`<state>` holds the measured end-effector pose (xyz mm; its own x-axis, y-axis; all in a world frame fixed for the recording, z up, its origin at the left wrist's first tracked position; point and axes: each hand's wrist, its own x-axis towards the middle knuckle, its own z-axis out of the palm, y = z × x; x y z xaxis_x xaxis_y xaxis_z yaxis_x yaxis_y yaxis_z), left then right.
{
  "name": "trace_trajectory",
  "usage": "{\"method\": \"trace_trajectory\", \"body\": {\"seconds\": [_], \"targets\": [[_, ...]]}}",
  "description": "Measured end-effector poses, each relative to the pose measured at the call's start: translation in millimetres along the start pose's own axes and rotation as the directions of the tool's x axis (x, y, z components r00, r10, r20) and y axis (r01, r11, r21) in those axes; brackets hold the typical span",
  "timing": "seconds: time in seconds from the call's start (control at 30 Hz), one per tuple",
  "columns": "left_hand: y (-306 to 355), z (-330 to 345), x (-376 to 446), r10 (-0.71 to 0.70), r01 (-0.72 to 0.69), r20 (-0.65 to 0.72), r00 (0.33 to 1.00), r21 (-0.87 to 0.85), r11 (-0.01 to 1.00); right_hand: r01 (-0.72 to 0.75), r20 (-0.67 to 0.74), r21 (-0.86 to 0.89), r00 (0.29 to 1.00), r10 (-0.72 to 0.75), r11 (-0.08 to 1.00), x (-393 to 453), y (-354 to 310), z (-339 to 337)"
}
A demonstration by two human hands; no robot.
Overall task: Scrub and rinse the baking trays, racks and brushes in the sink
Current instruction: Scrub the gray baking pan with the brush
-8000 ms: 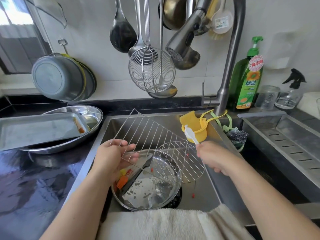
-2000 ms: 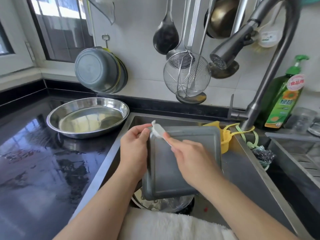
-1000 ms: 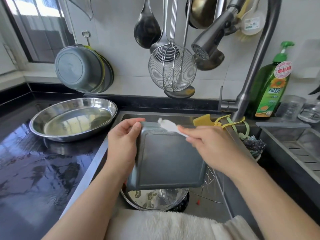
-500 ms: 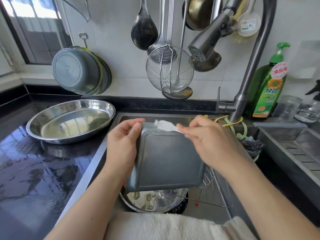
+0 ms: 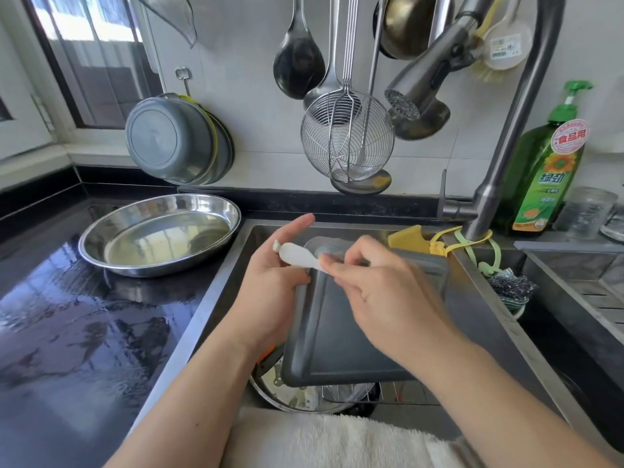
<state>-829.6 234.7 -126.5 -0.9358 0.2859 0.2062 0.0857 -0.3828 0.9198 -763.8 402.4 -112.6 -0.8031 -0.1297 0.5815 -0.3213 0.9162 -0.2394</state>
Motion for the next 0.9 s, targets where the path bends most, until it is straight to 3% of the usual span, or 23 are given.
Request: {"method": "trace_trajectory", "body": {"seconds": [0.2,0.3,0.43,0.57,0.63,0.77,0.9], "targets": [[4.0,3.7,-0.7,0.002,0.000,0.051,0.999,-0.058,0.998,-0.096,-0.054,-0.041,0.994,0.094,0.994,-0.7,4.9,-4.4],[6.5,4.3,-3.2,-0.080,0.090,0.102,0.992,-0.099,0.991,-0.110,-0.063,-0.061,0.992,0.106,0.992,-1.8,-0.5,0.1],[2.9,0.6,-6.4,-0.273,0.252,0.146,0.951,0.150,0.956,-0.190,-0.009,-0.108,0.982,0.190,0.976,-1.5,12.1,2.7],[-4.1,4.6,-6.6,-0.243,0.231,0.005,0.970,0.291,0.928,-0.196,0.068,-0.088,0.977,0.202,0.977,-4.2,12.4,3.4],[-2.2,5.2,-3.5,-0.217,0.221,-0.044,0.975,0.252,0.942,-0.174,0.060,-0.076,0.982,0.178,0.982,-4.7,6.9,2.3],[19.0,2.0,-1.2,-0.227,0.226,-0.020,0.974,-0.028,0.974,-0.148,-0.024,-0.026,0.989,0.147,0.989,-4.3,0.3,-2.9],[27.7,1.9,0.2,-0.095,0.075,-0.161,0.982,-0.125,0.989,-0.080,-0.027,0.017,0.996,0.080,0.997,-3.9,-6.1,-0.8]]}}
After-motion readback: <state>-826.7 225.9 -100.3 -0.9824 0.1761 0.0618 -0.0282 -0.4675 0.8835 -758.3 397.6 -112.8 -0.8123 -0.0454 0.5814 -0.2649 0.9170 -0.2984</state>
